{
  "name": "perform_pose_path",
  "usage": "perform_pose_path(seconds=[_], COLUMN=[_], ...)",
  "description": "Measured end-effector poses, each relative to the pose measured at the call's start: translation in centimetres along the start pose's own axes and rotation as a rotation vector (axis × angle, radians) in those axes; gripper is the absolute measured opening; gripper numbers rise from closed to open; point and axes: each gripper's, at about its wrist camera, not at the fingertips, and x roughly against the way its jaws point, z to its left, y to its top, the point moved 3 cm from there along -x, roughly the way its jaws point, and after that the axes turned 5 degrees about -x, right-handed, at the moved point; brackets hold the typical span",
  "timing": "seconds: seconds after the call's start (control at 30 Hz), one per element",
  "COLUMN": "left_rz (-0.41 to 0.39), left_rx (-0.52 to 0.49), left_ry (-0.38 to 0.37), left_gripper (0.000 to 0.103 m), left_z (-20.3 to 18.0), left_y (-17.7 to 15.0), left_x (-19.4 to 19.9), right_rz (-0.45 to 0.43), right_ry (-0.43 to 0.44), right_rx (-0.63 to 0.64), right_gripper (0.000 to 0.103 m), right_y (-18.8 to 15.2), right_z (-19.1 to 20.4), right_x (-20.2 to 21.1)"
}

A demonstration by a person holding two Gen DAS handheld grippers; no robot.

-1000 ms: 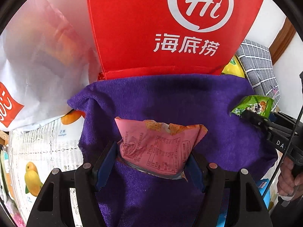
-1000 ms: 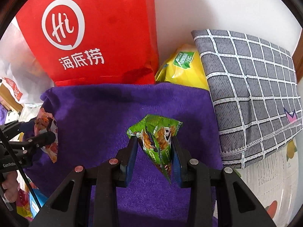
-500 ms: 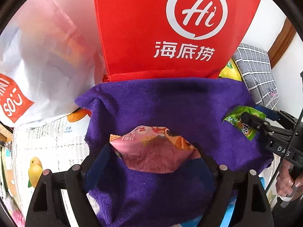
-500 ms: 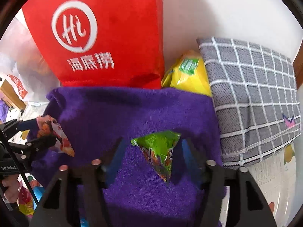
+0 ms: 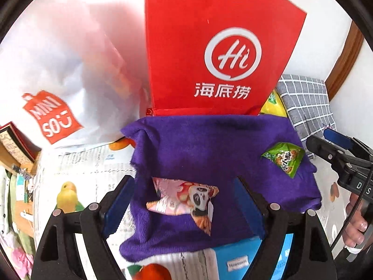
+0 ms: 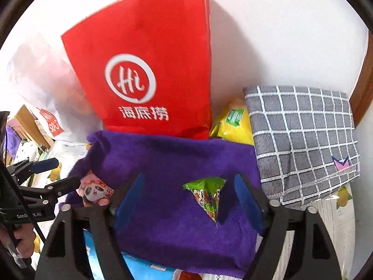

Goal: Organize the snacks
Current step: 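Open both tools to drop the green packet and pink wrapper onto the towel, then withdraw both tools from the towel back toward the snack pile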

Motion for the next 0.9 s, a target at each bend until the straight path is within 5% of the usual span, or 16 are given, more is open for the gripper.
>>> perform_pose_path(seconds=[0.23,0.6,0.9], left_rz=[-0.041,-0.117,-0.149], left_rx=[0.045,0.119,0.109], left_ry=[0.013,0.019,0.013], left_gripper=[0.085,0.084,0.084], left_z=[-0.1,0.9,0.0], left_y=[-1.9,-6.9,-11.2], left_x=[3.0,8.5,12.4], right_rz=[-0.056,-0.169,-0.189], right_ry=[0.005,0.138,0.088], right_rx=[0.081,0.09,0.172], right_gripper=[0.083,0.083,0.083], right_y=[-0.3,-1.4,-6.3], right_z=[2.3,5.4,7.5], right_x=[3.5,9.8,15.1])
